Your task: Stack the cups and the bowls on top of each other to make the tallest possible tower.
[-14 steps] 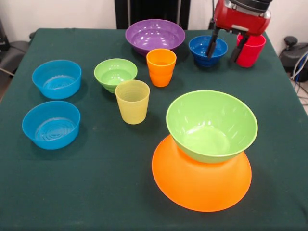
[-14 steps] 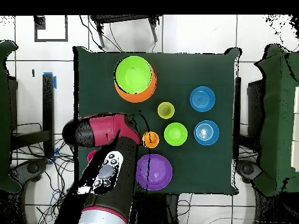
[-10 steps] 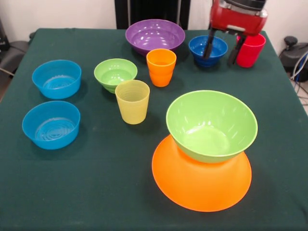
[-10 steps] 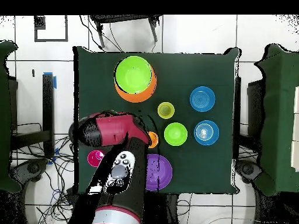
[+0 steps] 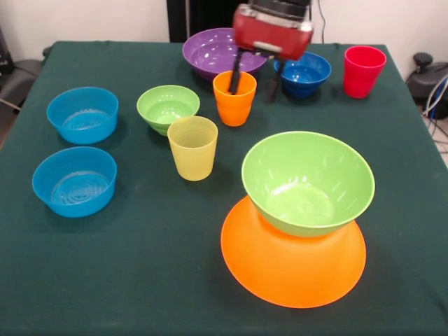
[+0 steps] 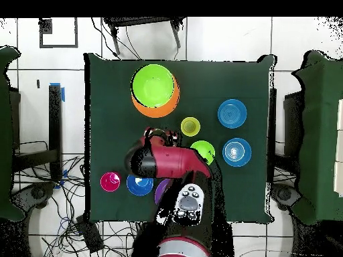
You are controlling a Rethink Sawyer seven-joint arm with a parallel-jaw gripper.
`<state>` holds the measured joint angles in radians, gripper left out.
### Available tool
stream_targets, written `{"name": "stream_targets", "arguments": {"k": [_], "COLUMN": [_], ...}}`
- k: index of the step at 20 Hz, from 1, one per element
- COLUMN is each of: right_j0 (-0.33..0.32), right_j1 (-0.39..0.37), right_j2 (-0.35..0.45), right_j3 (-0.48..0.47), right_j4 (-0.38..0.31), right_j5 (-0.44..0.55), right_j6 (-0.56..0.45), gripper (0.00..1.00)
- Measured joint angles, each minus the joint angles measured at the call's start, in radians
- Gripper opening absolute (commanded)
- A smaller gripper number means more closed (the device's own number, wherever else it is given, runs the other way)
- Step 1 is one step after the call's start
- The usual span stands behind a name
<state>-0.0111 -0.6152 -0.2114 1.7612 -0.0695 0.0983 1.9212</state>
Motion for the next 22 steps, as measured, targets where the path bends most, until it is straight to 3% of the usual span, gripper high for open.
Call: {"name": "stream_targets", "arguments": {"k": [11,22], "right_j0": [-0.024,-0.033], "right_j1": [0.042,0.027], "right_j2": [0.0,0.001], "right_j3": [0.163,0.224], "right_j4": [0.001,0.001], "right_j5": [-0.044,-0.021], "right_j6": [0.0,0.0], "gripper": [1.0,1.0]}}
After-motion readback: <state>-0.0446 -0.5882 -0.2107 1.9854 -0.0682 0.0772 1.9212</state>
